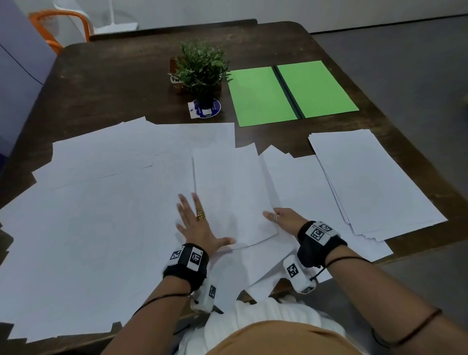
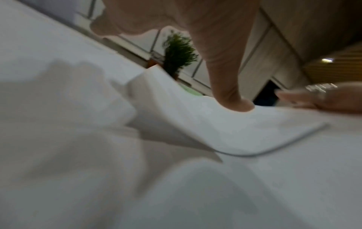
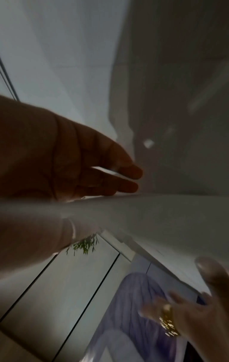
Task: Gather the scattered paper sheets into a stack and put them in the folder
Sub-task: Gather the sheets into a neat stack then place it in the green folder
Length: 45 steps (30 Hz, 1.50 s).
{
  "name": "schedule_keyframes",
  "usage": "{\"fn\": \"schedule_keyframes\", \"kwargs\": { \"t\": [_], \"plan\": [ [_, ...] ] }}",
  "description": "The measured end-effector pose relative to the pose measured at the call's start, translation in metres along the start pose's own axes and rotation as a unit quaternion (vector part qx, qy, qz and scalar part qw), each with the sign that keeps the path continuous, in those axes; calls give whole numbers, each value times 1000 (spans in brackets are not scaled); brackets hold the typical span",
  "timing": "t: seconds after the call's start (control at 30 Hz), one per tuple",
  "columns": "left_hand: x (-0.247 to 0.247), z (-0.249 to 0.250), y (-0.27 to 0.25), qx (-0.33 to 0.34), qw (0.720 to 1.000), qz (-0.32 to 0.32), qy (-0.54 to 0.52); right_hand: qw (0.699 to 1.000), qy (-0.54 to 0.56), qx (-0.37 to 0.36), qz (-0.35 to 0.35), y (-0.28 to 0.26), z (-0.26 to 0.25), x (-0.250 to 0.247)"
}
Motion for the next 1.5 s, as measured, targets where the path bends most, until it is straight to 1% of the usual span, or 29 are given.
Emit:
{"fn": "schedule_keyframes", "kwargs": {
  "t": [0.03, 0.07, 0.1, 0.13, 0.17, 0.2, 0.27, 0.3, 0.37, 0.43, 0.47, 0.5, 0.53, 0.57, 0.6, 0.63, 0.67, 0.7, 0.77, 0.87, 0.93, 1.0, 1.1, 1.17, 1.27, 1.33, 1.4, 1.43, 1.5],
  "plan": [
    [2, 5, 3, 46, 998, -15, 32, 999, 42, 14, -3, -1, -1, 3],
    [6, 14, 3, 93, 993, -58, 43, 996, 83, 29, -6, 0, -2, 7],
    [11, 24, 1, 123, 986, -112, 27, 992, 116, 39, -17, 0, -3, 10],
    [17, 35, -4, 132, 976, -172, -3, 989, 142, 38, -30, 1, -3, 13],
    [21, 44, -8, 114, 967, -223, -56, 984, 167, 23, -48, 2, -2, 16],
    [24, 53, -11, 73, 958, -244, -129, 981, 182, -1, -73, 0, -2, 18],
    [29, 61, -10, -6, 945, -219, -244, 976, 178, -37, -119, -3, -2, 26],
    [27, 63, -8, -36, 941, -201, -271, 975, 173, -44, -133, -6, -4, 30],
    [27, 58, 2, -74, 940, -185, -276, 978, 137, -59, -144, -13, -4, 34],
    [24, 51, 9, -81, 955, -162, -233, 983, 87, -73, -142, -9, 3, 34],
    [24, 47, 10, -76, 965, -139, -211, 986, 64, -83, -127, -6, 7, 32],
    [24, 45, 10, -70, 972, -120, -187, 991, 33, -94, -87, -3, 12, 27],
    [23, 45, 8, -69, 977, -108, -168, 995, -17, -98, -23, -1, 16, 19],
    [21, 46, 5, -66, 981, -100, -154, 991, -81, -88, 59, 4, 21, 9],
    [21, 47, 3, -64, 983, -95, -147, 978, -140, -74, 135, 8, 26, -3],
    [20, 50, 0, -59, 983, -92, -146, 966, -177, -35, 183, 11, 30, -14],
    [22, 52, -2, -51, 984, -87, -147, 958, -206, 19, 198, 15, 34, -22],
    [24, 52, -3, -42, 985, -80, -146, 950, -238, 68, 188, 15, 35, -28],
    [27, 54, -5, -26, 988, -65, -135, 948, -257, 107, 152, 17, 37, -35],
    [27, 55, -6, -6, 992, -53, -117, 965, -206, 91, 131, 22, 39, -35],
    [29, 57, -6, 11, 993, -70, -99, 966, -208, 83, 128, 23, 40, -32],
    [31, 57, -4, 25, 992, -86, -87, 973, -178, 76, 122, 23, 39, -30],
    [33, 55, 1, 28, 989, -116, -87, 989, -100, 73, 78, 19, 39, -26],
    [33, 58, 0, 22, 987, -124, -102, 997, -53, 40, 46, 17, 35, -23],
    [32, 61, -2, 11, 986, -64, -152, 999, -38, -21, 29, 7, 25, -14],
    [34, 59, -1, -7, 978, -53, -201, 999, -19, -42, -9, 1, 18, -7],
    [38, 57, 0, -11, 966, -78, -246, 996, 39, -45, -68, -5, 9, -1],
    [40, 56, -1, -13, 957, -97, -274, 991, 90, -36, -91, -7, 5, -1],
    [42, 57, -2, -25, 932, -166, -321, 972, 211, 19, -103, -3, 0, -4]
  ]
}}
Point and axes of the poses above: each hand's wrist, its own y-axis towards the middle knuckle, its own x-axis out of the palm, z = x × y, the point moved 2 cm from there along y, towards the middle knuckle, and after that the axes turned 2 degrees about x, right-handed, at the moved point
